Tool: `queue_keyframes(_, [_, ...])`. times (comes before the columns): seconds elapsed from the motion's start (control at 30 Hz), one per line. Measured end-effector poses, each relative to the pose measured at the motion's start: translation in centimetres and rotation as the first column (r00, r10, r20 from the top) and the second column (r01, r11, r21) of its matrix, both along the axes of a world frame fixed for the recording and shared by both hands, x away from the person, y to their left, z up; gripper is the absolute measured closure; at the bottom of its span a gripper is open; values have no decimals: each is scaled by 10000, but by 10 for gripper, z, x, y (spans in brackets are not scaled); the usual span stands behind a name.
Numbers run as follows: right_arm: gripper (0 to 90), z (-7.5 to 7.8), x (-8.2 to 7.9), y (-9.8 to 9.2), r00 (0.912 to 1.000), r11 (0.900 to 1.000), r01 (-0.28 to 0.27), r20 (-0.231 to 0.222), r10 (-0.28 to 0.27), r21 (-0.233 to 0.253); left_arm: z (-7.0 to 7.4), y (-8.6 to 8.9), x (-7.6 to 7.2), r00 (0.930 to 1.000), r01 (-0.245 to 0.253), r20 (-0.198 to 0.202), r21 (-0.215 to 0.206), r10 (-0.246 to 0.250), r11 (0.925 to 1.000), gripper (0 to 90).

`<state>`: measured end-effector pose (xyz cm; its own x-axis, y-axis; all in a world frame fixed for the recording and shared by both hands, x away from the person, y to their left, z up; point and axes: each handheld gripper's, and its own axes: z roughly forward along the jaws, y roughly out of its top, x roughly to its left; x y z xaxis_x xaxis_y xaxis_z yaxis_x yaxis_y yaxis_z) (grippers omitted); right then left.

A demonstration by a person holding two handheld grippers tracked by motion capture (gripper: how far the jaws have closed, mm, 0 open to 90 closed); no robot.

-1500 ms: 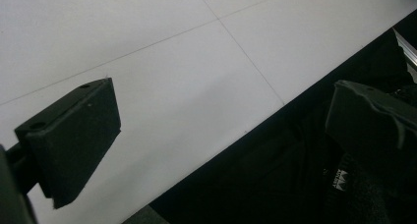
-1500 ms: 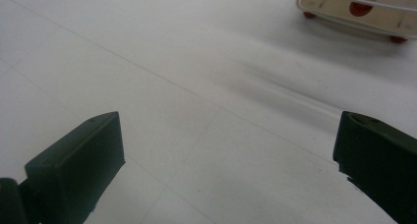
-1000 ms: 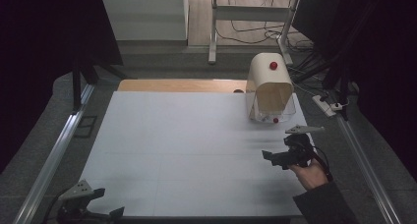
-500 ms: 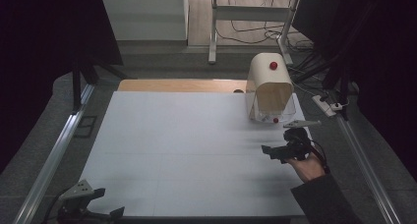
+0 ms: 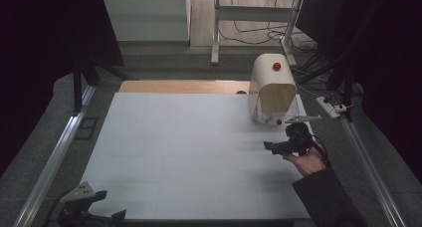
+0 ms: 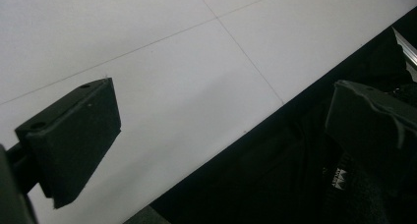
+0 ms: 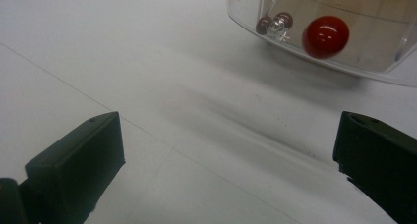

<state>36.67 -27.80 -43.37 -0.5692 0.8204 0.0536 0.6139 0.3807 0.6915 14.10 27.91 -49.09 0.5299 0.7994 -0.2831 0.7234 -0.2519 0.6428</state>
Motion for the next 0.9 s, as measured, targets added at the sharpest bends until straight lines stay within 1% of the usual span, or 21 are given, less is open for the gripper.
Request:
queue_keyframes(0.07, [0,0,2,1,10000,10000,6,-22,-6,-80,0,0,0,10000,9,2,6,-9,10000,3])
queue_keyframes(0.17, [0,1,5,2,10000,9994,27,-39,-29,-358,0,0,0,10000,9,4,15,-9,10000,4])
queue_keyframes(0.2, [12,1,5,2,10000,9992,32,-17,-33,-405,0,0,0,10000,10,2,14,-10,10000,4])
queue_keyframes(0.23, [40,2,6,2,9999,9991,77,78,-74,-408,0,0,0,10000,16,1,15,-16,10000,4])
queue_keyframes(0.3, [91,3,8,0,9999,9991,112,115,-108,-397,0,0,0,10000,22,-10,22,-22,10000,4])
queue_keyframes(0.4, [192,5,10,-2,9997,9993,190,189,-184,-310,0,-1,0,10000,31,-17,30,-31,10000,5])
queue_keyframes(0.47, [265,6,11,-3,9998,9994,124,151,-119,-333,0,-1,0,10000,35,-18,33,-35,10000,5])
queue_keyframes(0.57, [371,7,13,-4,9996,9993,146,231,-138,-347,0,-1,0,10000,37,-23,34,-37,10000,5])
queue_keyframes(0.7, [481,8,16,-6,9995,9990,234,234,-224,-394,0,-1,0,10000,43,-26,28,-43,10000,7])
queue_keyframes(0.83, [599,10,20,-8,9995,9982,268,197,-257,-542,0,-1,0,10000,53,-29,21,-53,10000,8])
queue_keyframes(0.9, [665,10,21,-10,9995,9983,280,165,-272,-515,0,0,1,10000,57,-31,14,-57,10000,9])
